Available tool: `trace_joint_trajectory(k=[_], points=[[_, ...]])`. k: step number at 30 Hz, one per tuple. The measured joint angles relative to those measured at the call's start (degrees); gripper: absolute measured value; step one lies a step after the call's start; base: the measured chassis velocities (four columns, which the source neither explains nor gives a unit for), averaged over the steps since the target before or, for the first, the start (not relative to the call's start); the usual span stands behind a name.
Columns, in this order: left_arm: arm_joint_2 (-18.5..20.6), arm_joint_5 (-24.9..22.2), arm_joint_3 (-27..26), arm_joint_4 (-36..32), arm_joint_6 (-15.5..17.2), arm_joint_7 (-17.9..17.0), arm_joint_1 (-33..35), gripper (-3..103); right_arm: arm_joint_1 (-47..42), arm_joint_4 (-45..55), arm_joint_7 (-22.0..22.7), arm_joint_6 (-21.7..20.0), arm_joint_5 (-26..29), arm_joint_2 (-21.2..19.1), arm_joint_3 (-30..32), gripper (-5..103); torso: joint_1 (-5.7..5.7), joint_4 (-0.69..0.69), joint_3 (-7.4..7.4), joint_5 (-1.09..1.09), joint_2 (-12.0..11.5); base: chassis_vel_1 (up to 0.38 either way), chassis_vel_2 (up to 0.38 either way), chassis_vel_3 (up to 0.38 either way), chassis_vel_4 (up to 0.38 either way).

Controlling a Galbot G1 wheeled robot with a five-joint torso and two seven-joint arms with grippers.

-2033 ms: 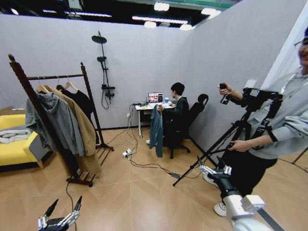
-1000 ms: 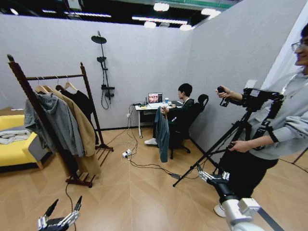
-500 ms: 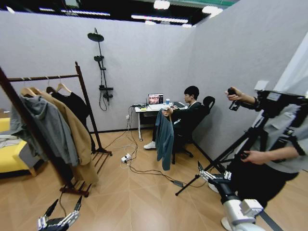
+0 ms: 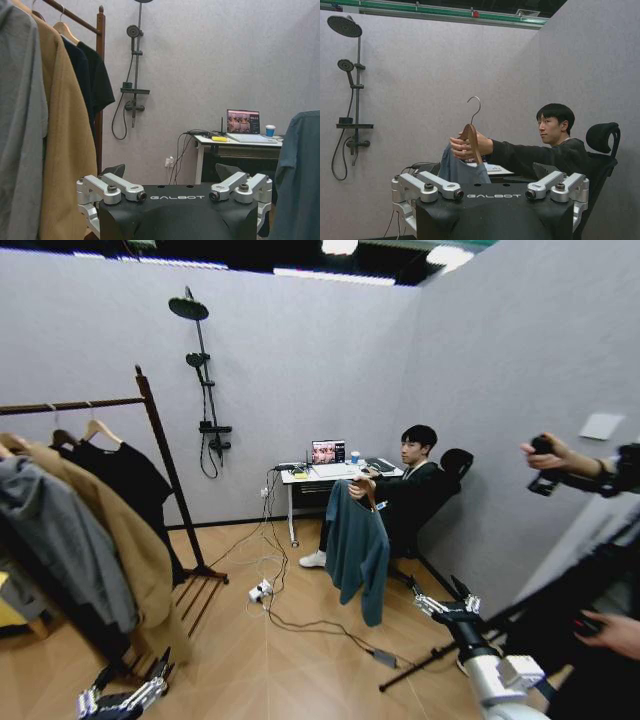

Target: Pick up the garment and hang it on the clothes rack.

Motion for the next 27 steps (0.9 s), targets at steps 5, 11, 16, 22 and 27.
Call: trace_joint_trajectory(k=[5,11,16,22,27], points=[[0.00,0.00,0.00,0.00,0.00,0.03,0.00,100,-0.01,-0.32,-0.43,0.61,-0.12,0.00,0.39,100,0.00,0.00,0.00,0.02,0.00,-0.333,0.346,0.355,-0.351],[0.00,0.00,0.00,0.00,0.00,0.00,0.00,100,0.09,-1.05,-0.42,1.39,-1.41,0.02,0.76,100,-0.03,0.00,-0.01,-0.02,0.02,-0.359,0.345,0.336,-0.349],[0.00,0.00,0.00,0.00,0.00,-0.01,0.00,100,0.73,-1.72,0.10,3.16,-3.21,0.20,0.39,100,0.00,0.00,0.00,0.01,0.01,-0.345,0.363,0.353,-0.362],[0.00,0.00,0.00,0.00,0.00,0.00,0.00,100,1.61,-2.33,0.87,4.72,-4.59,-0.20,0.62,100,0.00,0.01,-0.01,0.00,0.01,-0.348,0.346,0.362,-0.354],[0.00,0.00,0.00,0.00,0.00,0.00,0.00,100,1.83,-2.18,-0.64,6.52,-4.93,-0.48,0.31,100,0.10,0.04,0.03,0.03,-0.04,-0.274,0.290,0.212,-0.215]])
